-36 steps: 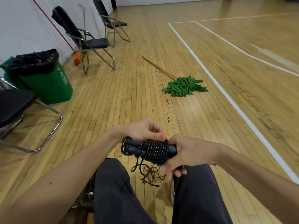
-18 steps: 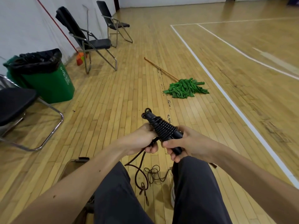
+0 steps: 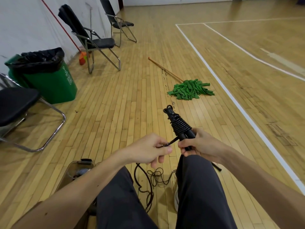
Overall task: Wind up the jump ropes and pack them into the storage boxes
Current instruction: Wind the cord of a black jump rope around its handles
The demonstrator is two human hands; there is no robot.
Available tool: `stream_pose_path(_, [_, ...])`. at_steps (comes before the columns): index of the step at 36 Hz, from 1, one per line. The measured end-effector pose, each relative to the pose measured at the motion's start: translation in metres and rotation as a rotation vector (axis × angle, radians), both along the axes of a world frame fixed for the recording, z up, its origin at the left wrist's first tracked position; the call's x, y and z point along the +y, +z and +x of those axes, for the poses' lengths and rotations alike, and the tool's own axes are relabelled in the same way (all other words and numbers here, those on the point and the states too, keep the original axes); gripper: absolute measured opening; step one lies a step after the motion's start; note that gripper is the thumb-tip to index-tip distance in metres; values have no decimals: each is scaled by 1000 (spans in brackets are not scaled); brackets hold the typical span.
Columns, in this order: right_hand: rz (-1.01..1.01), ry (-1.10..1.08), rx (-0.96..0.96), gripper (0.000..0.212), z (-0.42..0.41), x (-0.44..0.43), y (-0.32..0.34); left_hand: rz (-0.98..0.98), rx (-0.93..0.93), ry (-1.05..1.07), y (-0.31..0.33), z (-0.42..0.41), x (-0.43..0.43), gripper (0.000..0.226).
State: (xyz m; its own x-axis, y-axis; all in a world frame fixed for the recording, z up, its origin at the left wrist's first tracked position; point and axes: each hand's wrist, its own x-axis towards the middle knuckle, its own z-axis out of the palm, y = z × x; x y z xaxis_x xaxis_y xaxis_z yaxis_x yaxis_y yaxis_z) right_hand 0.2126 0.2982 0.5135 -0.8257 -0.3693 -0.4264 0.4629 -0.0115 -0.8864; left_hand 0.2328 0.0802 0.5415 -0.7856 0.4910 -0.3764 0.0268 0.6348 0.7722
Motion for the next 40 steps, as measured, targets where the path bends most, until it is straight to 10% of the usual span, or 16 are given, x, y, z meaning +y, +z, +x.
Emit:
stream_pose_path(19, [345,-72,50,39,-7,-3,-24,-540,685,-216,30,-2,13,33])
stream_pose_path(30, [496,405,-80,23,8,-26,3,-787,1144,-543,57,-23,31,47])
stream_pose_path(40, [678,593,22,31,24,-38,20,-824,1135,-587,57,-55,18,62])
